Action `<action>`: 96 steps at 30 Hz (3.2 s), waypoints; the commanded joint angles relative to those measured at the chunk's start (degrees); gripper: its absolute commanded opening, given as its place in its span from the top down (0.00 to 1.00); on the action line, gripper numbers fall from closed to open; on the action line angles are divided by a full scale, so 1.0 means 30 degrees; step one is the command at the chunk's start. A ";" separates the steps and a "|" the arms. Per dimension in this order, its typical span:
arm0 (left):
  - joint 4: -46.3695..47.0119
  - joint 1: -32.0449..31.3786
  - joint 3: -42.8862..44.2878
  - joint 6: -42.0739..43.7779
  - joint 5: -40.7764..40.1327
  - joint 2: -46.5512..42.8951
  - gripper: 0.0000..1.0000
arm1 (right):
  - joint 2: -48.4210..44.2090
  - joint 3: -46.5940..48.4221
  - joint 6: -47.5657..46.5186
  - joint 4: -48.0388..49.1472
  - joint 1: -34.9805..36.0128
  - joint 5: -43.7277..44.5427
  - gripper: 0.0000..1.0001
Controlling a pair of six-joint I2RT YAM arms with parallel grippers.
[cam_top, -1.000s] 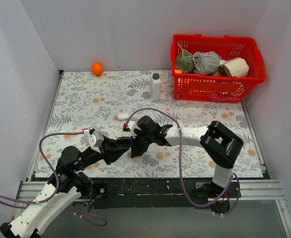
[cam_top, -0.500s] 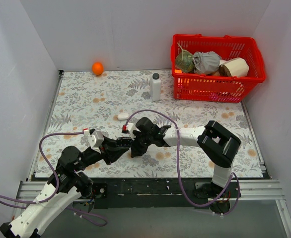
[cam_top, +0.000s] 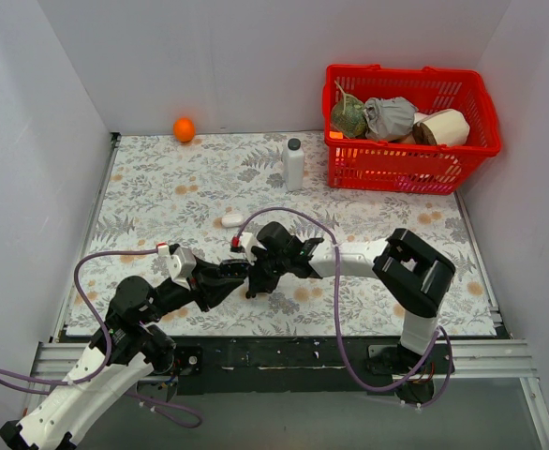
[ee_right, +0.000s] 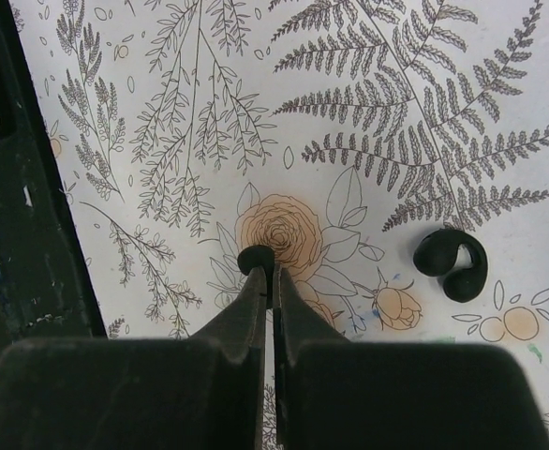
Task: Insert the wireless bluetooth earbuds into the charging case
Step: Pick up the earbud from the center of the board, then place the earbud in the charging case.
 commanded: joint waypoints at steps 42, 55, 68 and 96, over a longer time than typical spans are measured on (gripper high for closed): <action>1.7429 0.0666 0.0913 -0.3657 0.8578 1.3391 1.00 | -1.8174 0.0796 -0.2279 -0.5449 0.0473 0.2903 0.99; 1.8983 0.0725 0.0972 -0.4742 0.8197 1.3684 1.00 | -1.8115 -0.0375 -0.2045 -0.4864 0.0708 0.2551 0.99; 1.9480 0.0725 0.0914 -0.5268 0.8138 1.3831 1.00 | -1.7910 -0.1167 -0.1752 -0.3693 0.0884 0.2990 0.99; 2.0009 0.0725 0.0679 -0.5504 0.6966 1.3538 1.00 | -1.8028 -0.1987 -0.1664 -0.3075 0.1382 0.5158 0.93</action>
